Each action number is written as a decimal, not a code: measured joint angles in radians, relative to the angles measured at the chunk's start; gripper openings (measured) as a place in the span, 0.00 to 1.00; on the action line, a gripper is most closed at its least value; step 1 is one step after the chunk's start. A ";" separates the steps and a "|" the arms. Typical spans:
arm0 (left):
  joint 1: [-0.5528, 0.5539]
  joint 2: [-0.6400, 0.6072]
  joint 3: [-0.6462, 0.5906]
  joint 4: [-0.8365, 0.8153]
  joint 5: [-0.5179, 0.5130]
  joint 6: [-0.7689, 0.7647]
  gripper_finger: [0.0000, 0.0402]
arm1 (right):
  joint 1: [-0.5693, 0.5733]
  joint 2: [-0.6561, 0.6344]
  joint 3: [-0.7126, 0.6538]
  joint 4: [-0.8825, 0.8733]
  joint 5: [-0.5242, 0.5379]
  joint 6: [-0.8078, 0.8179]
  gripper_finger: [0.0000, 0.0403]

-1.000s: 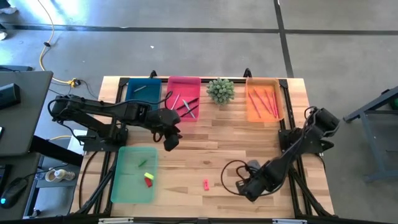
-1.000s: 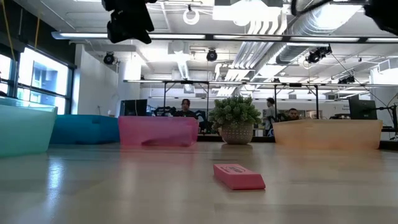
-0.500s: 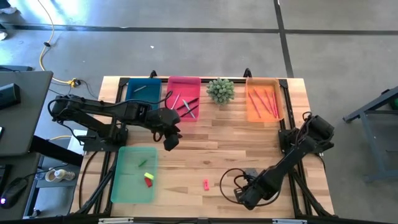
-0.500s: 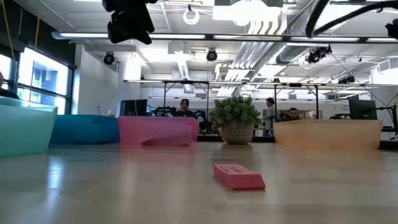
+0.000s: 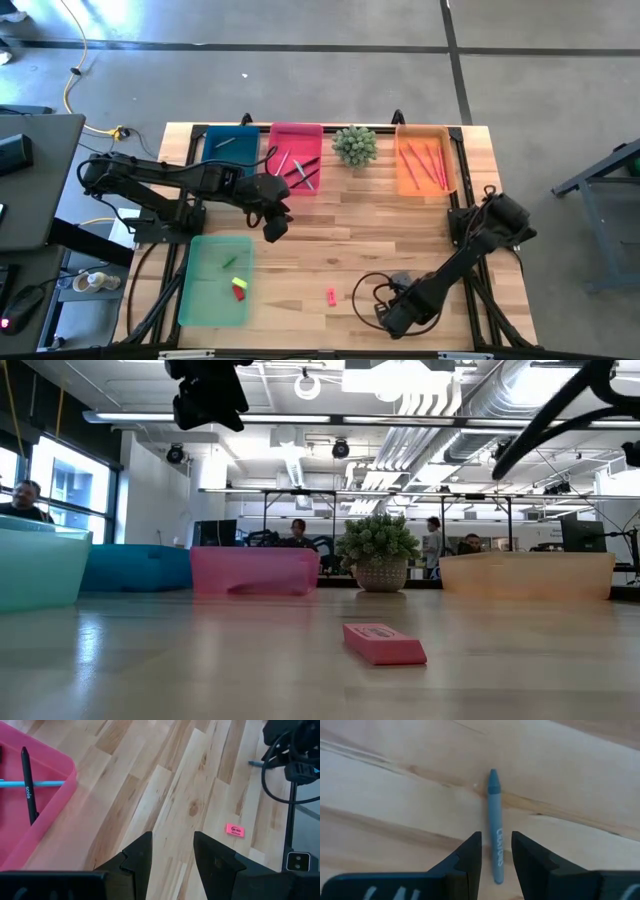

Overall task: Sort crayons/erasers/pens/pencils in bins
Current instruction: Put the gray crayon into the blue bin

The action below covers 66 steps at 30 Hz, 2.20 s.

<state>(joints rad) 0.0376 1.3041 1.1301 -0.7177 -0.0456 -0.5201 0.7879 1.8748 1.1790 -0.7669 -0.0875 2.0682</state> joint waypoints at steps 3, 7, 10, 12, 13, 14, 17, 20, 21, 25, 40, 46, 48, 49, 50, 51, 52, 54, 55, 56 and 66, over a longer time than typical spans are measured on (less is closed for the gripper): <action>0.000 0.000 0.000 0.000 0.000 0.000 0.33 | 0.000 0.017 0.000 0.002 -0.004 0.002 0.24; 0.000 0.000 0.000 -0.006 0.000 0.000 0.33 | 0.000 0.033 0.004 0.004 -0.032 0.017 0.24; 0.004 0.000 0.000 -0.032 0.000 0.000 0.33 | 0.004 0.038 0.005 0.004 -0.032 0.037 0.22; 0.015 -0.005 0.000 -0.056 0.006 0.001 0.33 | 0.004 0.039 0.005 0.004 -0.032 0.045 0.17; 0.021 -0.010 0.000 -0.066 0.010 0.007 0.33 | 0.004 0.039 0.005 0.004 -0.033 0.045 0.14; 0.027 -0.015 0.001 -0.072 0.012 0.014 0.33 | 0.004 0.040 0.005 0.001 -0.033 0.045 0.11; 0.050 -0.037 0.002 -0.111 0.015 0.034 0.33 | 0.004 0.040 0.005 -0.001 -0.028 0.045 0.02; 0.076 -0.069 0.002 -0.157 0.016 0.056 0.33 | 0.005 0.041 0.004 -0.001 -0.026 0.045 0.03; 0.085 -0.083 0.002 -0.178 0.018 0.065 0.33 | 0.005 0.041 0.004 0.000 -0.024 0.044 0.04; 0.122 -0.149 0.002 -0.241 0.026 0.102 0.33 | 0.005 0.044 0.019 -0.003 -0.004 0.017 0.03; 0.150 -0.330 0.002 -0.277 0.053 0.158 0.33 | -0.003 0.048 0.184 -0.011 0.251 -0.056 0.01; 0.150 -0.349 0.002 -0.348 0.107 0.124 0.33 | -0.034 0.048 0.259 -0.011 0.370 -0.139 0.01; 0.150 -0.350 0.002 -0.371 0.125 0.115 0.33 | -0.049 0.047 0.284 -0.012 0.399 -0.178 0.02; 0.150 -0.350 0.002 -0.384 0.136 0.114 0.33 | -0.058 0.047 0.296 -0.013 0.416 -0.198 0.02; 0.150 -0.350 0.002 -0.397 0.145 0.113 0.34 | -0.066 0.047 0.308 -0.013 0.432 -0.220 0.02; 0.150 -0.349 0.002 -0.407 0.152 0.112 0.35 | -0.074 0.047 0.319 -0.012 0.447 -0.242 0.02; 0.150 -0.349 0.002 -0.416 0.161 0.111 0.36 | -0.083 0.047 0.331 -0.013 0.461 -0.262 0.02; 0.150 -0.349 0.001 -0.443 0.181 0.103 0.38 | -0.101 0.046 0.351 -0.014 0.483 -0.306 0.02; 0.150 -0.349 0.001 -0.451 0.184 0.104 0.40 | -0.111 0.046 0.362 -0.014 0.491 -0.330 0.02; 0.150 -0.349 0.001 -0.455 0.184 0.104 0.42 | -0.121 0.046 0.372 -0.014 0.501 -0.354 0.02; 0.115 -0.349 0.001 -0.403 0.194 0.163 0.51 | -0.205 0.045 0.472 -0.014 0.593 -0.574 0.02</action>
<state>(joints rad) 0.1523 0.9546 1.1309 -1.1208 0.1488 -0.3576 0.5828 1.9202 1.6513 -0.7814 0.5053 1.4944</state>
